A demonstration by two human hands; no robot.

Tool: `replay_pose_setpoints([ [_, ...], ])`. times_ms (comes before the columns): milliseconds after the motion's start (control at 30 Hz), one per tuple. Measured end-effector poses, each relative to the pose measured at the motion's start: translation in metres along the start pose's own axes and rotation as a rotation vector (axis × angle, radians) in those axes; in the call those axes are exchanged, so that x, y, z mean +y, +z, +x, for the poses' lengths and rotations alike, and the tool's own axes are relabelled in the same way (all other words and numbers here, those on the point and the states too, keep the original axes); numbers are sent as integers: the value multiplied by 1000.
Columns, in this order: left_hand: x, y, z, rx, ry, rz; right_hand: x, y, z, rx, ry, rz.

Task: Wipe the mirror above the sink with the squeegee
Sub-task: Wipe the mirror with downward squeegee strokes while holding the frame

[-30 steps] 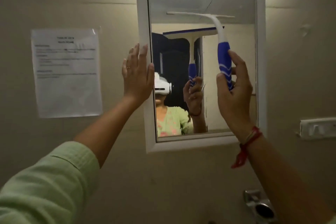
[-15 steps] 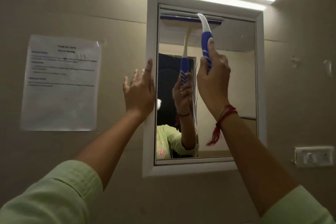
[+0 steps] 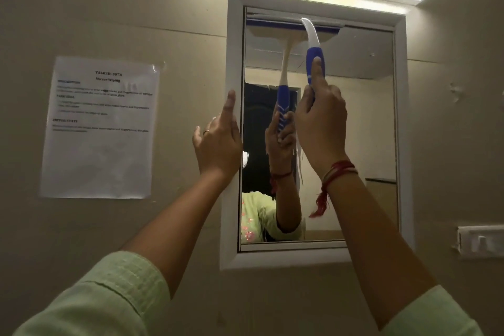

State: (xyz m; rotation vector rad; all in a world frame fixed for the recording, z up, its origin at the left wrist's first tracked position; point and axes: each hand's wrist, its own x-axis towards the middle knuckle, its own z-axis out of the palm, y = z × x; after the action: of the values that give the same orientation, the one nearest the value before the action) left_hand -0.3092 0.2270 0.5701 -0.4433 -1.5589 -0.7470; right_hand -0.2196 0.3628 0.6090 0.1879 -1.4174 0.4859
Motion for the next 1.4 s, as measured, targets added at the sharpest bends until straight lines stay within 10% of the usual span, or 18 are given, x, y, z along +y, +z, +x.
replay_pose_setpoints([
  [1400, -1, 6, -10, 20, -2, -217, 24, 17, -63, -30, 61, 138],
])
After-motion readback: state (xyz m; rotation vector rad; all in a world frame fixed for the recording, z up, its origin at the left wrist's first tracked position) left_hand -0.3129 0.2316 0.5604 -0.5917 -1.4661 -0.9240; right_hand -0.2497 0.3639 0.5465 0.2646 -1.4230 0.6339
